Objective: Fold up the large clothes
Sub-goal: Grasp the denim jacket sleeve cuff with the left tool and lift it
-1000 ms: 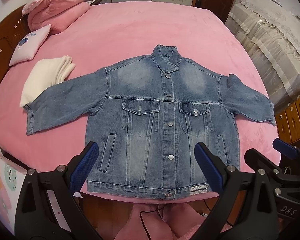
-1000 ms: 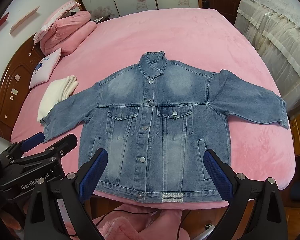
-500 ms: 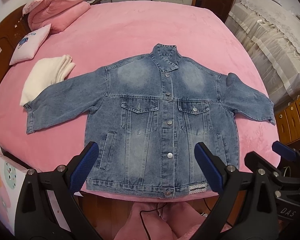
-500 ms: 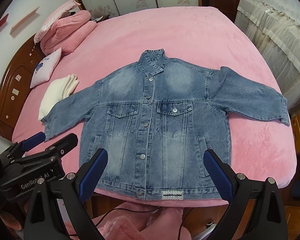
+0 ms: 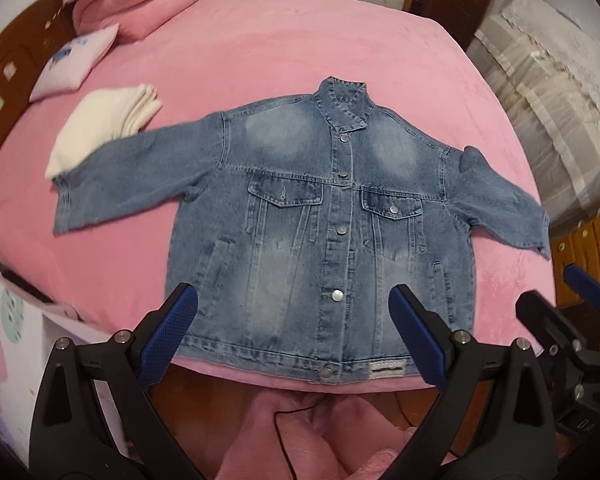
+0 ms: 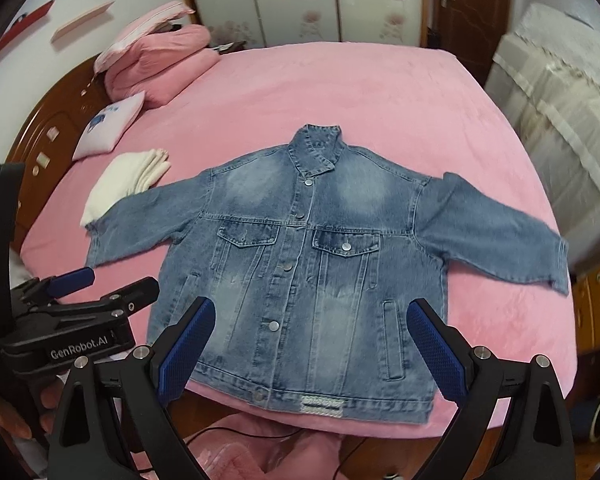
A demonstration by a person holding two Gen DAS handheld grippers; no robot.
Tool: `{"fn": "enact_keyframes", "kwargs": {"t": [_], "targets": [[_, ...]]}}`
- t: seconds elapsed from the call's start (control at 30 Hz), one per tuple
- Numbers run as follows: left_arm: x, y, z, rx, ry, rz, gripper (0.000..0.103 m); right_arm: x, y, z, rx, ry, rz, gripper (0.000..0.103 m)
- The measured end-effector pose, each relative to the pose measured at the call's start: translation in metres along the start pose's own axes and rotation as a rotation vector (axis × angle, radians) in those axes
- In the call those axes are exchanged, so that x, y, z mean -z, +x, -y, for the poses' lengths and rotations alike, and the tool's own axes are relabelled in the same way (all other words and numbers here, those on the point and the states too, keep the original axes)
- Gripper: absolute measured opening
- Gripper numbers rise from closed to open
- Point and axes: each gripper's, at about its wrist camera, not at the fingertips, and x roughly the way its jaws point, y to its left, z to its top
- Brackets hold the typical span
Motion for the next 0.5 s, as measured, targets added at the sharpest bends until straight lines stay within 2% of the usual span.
{"fn": "enact_keyframes", "kwargs": {"t": [0.13,0.33,0.5], "targets": [[0.017,0.008,-0.012,0.005,-0.113,-0.027,0.096,0.006,0.004,0.001,-0.044,-0.055,-0.02,0.098],[0.055,0.028,-0.048,0.011,-0.302,-0.054,0.095,0.018,0.031,-0.011,-0.096,-0.159,-0.073,0.098],[0.078,0.036,-0.105,-0.08,-0.536,-0.017,0.095,0.018,0.062,-0.039,-0.114,-0.243,-0.122,0.098]]}}
